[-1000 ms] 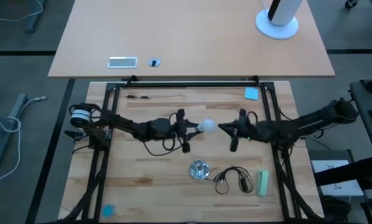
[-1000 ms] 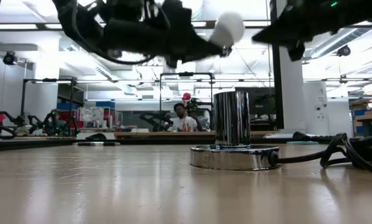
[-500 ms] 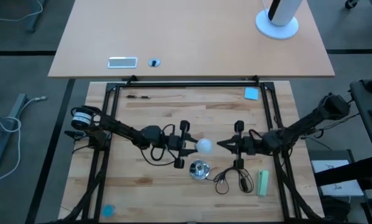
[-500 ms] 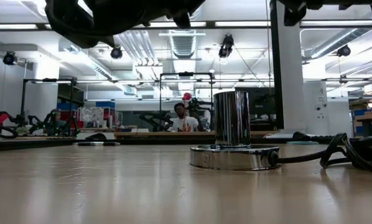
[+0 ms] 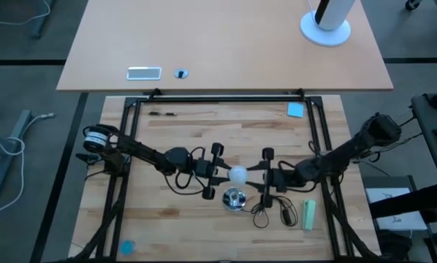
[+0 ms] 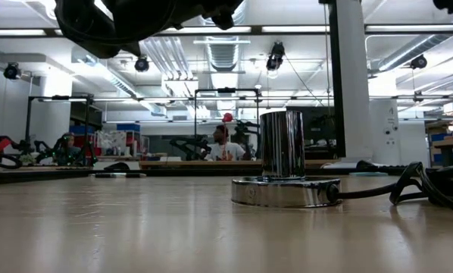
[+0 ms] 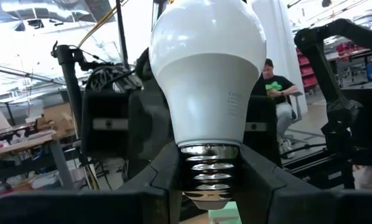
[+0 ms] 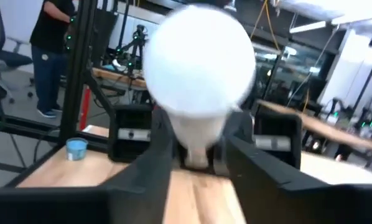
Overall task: Screw lightbulb
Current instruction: Insert the lightbulb into the lamp
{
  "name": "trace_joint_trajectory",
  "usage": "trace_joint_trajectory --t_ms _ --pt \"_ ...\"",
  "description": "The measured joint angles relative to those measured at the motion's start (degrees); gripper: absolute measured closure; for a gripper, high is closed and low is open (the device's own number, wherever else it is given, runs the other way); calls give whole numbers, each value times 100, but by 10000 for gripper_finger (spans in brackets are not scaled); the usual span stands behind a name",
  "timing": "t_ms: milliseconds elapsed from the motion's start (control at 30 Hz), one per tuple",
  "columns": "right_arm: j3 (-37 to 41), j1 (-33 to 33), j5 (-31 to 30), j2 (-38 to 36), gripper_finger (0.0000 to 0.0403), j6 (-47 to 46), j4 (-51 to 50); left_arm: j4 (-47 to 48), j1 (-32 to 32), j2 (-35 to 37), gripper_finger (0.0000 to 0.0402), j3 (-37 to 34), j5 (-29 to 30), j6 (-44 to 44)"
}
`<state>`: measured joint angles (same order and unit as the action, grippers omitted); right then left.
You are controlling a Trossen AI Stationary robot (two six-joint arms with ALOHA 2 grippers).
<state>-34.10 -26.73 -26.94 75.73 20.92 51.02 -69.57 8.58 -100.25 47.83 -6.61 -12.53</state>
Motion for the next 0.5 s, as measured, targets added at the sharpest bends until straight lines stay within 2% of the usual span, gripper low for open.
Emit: trace_joint_trajectory --t_ms 133,267,400,500 --pt "-234 -16 3 183 185 392 -17 8 0 0 306 0 3 3" --pt "-444 -12 -11 362 145 654 -19 58 0 0 306 0 5 -3" --pt "-698 4 -66 549 131 892 -24 124 5 2 306 4 85 -28" --pt "-797 10 -68 603 138 895 -26 199 14 2 306 4 95 -29"
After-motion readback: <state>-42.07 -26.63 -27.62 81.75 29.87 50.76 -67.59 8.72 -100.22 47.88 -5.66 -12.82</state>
